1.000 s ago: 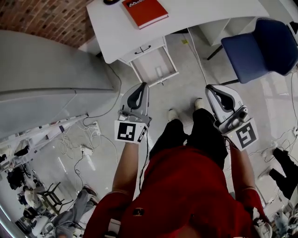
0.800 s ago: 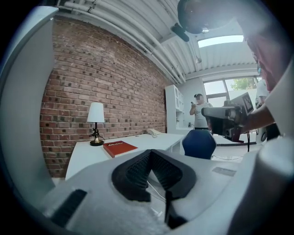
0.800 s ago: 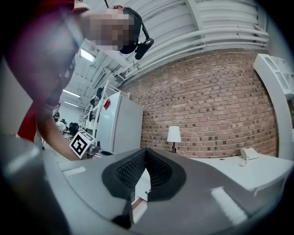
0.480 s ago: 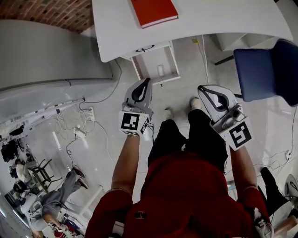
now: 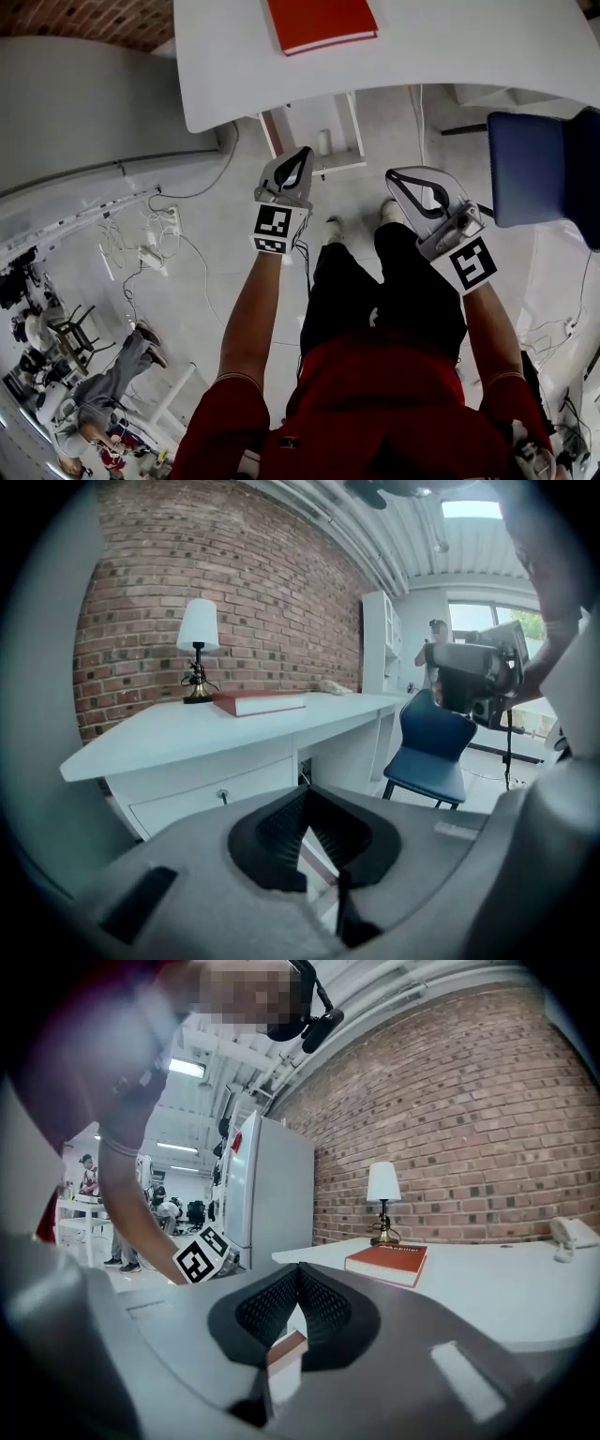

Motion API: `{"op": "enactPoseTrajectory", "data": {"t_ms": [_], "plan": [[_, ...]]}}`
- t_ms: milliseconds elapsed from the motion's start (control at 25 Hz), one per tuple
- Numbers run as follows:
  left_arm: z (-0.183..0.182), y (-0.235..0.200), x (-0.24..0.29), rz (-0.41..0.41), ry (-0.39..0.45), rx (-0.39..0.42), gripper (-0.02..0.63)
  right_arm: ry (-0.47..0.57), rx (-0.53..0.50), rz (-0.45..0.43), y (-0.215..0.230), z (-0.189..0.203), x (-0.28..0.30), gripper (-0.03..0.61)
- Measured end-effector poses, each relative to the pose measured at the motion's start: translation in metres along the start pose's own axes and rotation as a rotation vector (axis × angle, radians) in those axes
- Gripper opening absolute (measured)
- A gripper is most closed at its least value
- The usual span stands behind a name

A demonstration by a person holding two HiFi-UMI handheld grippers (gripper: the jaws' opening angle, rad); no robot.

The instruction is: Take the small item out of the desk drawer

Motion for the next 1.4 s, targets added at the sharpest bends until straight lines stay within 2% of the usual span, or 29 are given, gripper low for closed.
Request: {"op": "enactPoseTrajectory", "data": {"t_ms": [480,1400], "plan": [[0.072,-0.034,0.103,0.091,-0.201,0.063,0.003,-0.09,0.032,-0.025,0.026,0.073,0.056,0.011],[0.213,-0.059,0.248,0.239,-0.515,0.187,0.107,-0.108,0.039,0.041,0.056,0.179,0.089,0.012]]}}
Point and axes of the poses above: the fingertips, and each gripper's own axes: x forward along the fingers, y to its right, z out of its underside, the point moved 2 cm from there along -x, backward along the fingers, and after that the axes turned 11 degrees about -y, right-handed, at the moved point
